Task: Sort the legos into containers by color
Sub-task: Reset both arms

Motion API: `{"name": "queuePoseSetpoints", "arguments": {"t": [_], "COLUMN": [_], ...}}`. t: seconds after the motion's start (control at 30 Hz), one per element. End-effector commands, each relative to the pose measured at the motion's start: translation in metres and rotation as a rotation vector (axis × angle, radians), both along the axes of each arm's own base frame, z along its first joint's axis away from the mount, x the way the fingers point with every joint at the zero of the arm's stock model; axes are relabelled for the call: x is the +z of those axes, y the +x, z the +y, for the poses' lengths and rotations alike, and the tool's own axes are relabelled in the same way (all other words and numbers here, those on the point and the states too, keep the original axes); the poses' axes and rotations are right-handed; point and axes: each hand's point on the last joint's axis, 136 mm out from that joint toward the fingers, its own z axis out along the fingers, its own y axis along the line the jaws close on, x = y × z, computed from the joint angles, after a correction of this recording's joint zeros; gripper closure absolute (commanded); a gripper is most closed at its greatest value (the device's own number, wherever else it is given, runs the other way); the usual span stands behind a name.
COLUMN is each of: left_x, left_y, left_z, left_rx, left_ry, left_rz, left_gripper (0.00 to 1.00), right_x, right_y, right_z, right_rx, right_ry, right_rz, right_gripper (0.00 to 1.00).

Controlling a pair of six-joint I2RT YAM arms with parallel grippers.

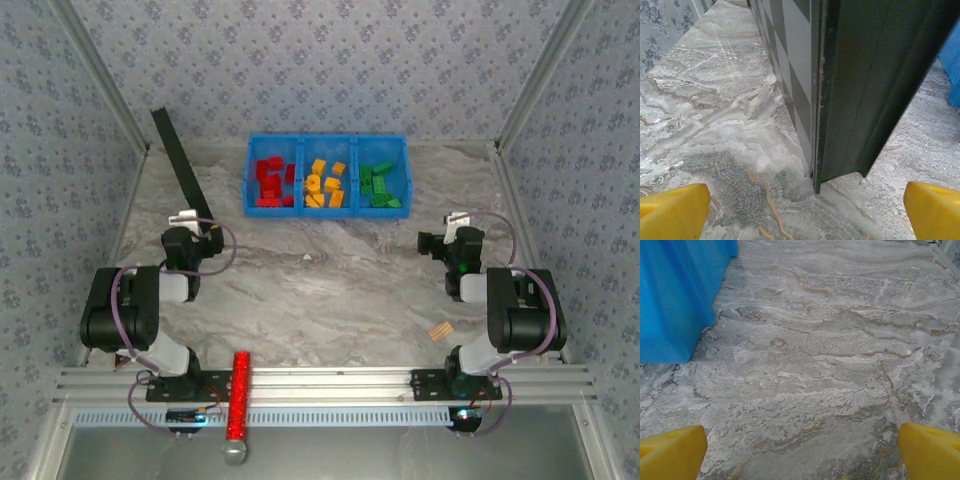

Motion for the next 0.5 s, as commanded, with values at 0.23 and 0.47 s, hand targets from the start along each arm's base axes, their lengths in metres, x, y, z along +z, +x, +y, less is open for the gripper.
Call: {"name": "queuePoseSetpoints", "arguments": {"t": [0.23,0.47], "left_x": [0.0116,0.0116], "left_y": [0.0055,0.0056], "left_z": [-0.0042,-0.0038], "left_rx": [-0.027,-0.027], "left_ry": [0.002,0.002], "left_rz": [-0.033,-0.033], "left_gripper": [0.01,0.01], "right_x": [0.0141,0.0140], "right_y": [0.0090,0.0078], "right_z": [0.0071,0.0058], "right_rx": [0.010,0.011], "right_ry": [-0.025,-0.009], "right_rz": [-0.048,-0.052], "right_gripper": [0.00,0.00]}}
